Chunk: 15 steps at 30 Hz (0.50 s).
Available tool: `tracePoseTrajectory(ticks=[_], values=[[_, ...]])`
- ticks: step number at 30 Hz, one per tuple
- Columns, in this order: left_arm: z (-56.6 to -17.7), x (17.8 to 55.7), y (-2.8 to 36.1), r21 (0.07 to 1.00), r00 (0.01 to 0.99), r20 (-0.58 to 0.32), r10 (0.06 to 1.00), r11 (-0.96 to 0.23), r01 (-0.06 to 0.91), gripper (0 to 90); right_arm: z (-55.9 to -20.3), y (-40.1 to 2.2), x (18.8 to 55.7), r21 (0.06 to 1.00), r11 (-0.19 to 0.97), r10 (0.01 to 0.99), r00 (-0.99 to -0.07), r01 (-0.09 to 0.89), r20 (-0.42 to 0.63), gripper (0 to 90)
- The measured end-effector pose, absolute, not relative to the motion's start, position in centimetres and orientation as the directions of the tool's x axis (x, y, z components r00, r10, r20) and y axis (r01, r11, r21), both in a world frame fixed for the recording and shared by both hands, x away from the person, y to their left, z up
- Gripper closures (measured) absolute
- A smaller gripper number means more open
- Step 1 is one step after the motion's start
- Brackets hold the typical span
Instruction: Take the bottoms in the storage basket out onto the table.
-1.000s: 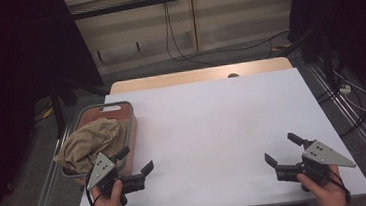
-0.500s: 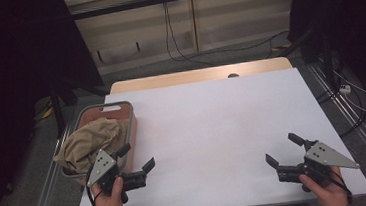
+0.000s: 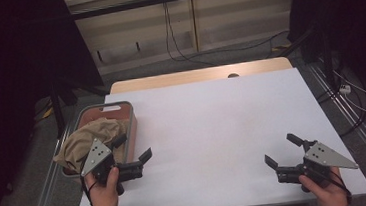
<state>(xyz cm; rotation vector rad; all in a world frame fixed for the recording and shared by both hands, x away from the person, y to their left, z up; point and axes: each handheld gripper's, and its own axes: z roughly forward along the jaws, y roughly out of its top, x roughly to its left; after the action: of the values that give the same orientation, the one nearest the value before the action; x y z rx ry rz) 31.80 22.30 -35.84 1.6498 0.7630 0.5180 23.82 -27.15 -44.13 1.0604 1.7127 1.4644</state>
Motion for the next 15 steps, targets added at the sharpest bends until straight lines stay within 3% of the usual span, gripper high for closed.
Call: tracePoseTrajectory(ticks=[15], values=[[-32.0, 34.6, 23.0, 0.978, 0.685, -0.057, 0.726, -0.096, 0.183, 2.1, -44.2, -27.2, 23.8, 0.984, 0.056, 0.881, -0.472, 0.171, 0.032, 1.1]])
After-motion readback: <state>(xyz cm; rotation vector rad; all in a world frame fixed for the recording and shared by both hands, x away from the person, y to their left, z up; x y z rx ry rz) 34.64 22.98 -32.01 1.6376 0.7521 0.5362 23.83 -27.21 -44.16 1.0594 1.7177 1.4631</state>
